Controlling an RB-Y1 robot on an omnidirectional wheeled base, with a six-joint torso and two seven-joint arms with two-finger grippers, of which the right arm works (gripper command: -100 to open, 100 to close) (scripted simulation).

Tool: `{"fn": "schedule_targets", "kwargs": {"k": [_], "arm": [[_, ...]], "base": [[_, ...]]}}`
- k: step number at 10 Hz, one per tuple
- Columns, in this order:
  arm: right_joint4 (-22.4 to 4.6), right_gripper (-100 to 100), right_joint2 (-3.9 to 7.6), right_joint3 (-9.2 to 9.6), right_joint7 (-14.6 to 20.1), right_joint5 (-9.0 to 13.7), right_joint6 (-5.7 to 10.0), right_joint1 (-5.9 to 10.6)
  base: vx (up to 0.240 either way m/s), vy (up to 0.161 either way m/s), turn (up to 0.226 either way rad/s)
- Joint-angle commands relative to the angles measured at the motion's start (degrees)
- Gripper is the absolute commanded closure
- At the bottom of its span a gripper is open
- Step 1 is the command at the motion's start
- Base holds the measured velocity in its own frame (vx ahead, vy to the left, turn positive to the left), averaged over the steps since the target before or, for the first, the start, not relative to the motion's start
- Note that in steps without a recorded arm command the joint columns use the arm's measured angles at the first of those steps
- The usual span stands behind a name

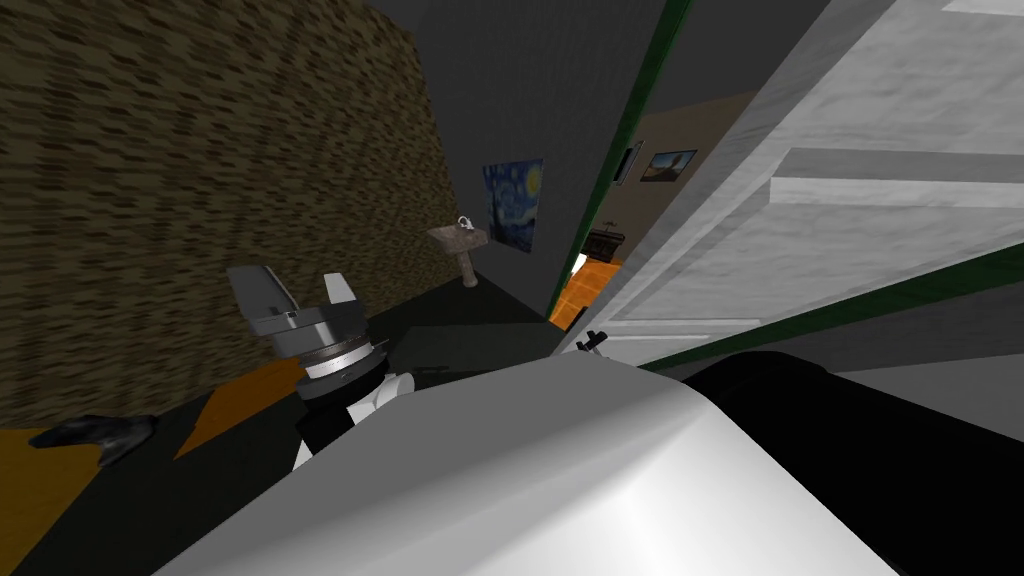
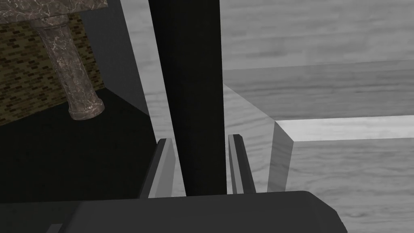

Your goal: Pull the door open

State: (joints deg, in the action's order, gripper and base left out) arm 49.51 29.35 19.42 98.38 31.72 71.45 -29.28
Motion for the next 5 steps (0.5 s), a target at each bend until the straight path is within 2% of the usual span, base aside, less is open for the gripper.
{"fn": "schedule_targets", "kwargs": {"k": [1,5], "arm": [[-0.03,100,0.09,0.66,0.15,-0.61,0.49,-0.10],[-0.33,100,0.90,2.61,0.73,-2.65,2.33,-0.27]], "base": [[-0.196,-0.064,0.058],[-0.198,-0.045,0.064]]}}
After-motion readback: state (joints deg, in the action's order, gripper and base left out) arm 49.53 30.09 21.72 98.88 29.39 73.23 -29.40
